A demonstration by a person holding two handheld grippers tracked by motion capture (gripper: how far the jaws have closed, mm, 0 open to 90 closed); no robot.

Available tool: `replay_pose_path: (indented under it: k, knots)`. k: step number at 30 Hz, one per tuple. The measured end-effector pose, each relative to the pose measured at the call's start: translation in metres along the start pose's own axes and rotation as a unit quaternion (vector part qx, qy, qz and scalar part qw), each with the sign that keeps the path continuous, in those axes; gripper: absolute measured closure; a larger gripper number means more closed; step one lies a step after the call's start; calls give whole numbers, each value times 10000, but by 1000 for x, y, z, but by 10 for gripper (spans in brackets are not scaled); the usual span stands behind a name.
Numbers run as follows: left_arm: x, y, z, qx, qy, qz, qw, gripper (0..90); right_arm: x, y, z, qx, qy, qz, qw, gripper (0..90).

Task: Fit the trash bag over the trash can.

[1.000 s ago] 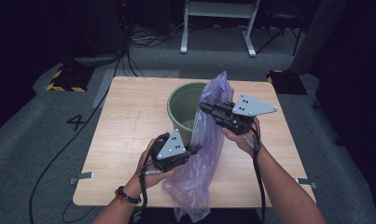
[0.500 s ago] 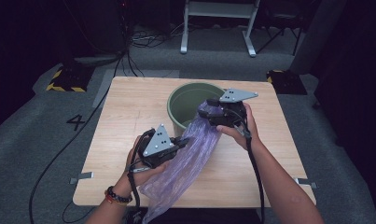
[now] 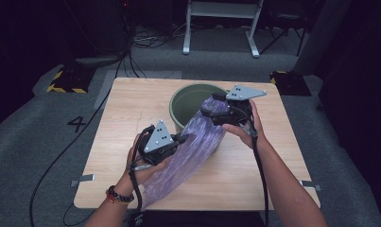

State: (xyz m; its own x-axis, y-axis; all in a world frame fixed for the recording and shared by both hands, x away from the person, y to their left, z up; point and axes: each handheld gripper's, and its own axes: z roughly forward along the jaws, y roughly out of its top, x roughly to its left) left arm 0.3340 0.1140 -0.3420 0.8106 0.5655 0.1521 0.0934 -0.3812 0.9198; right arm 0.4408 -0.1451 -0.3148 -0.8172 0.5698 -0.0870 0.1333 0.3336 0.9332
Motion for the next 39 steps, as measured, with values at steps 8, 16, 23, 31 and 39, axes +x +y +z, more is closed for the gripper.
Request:
replay_pose_path:
  k: [8,16,23,31,39]
  knots:
    - [6,2,6,100,104,-59,9999,897,-1,1,-23,-225,232,-128,9994,264]
    - [10,0,1,56,173,-168,9997,898,0,-13,-50,-120,566,-353,9977,266]
    - [8,-1,-4,-14,171,-163,9997,898,7,-21,-37,439,796,-670,9936,538]
    - [7,0,-7,-107,124,-69,9998,898,6,-12,-23,629,532,-756,9937,838]
    - [14,9,5,-29,178,-104,9998,895,-6,-2,-1,838,33,-345,9959,706]
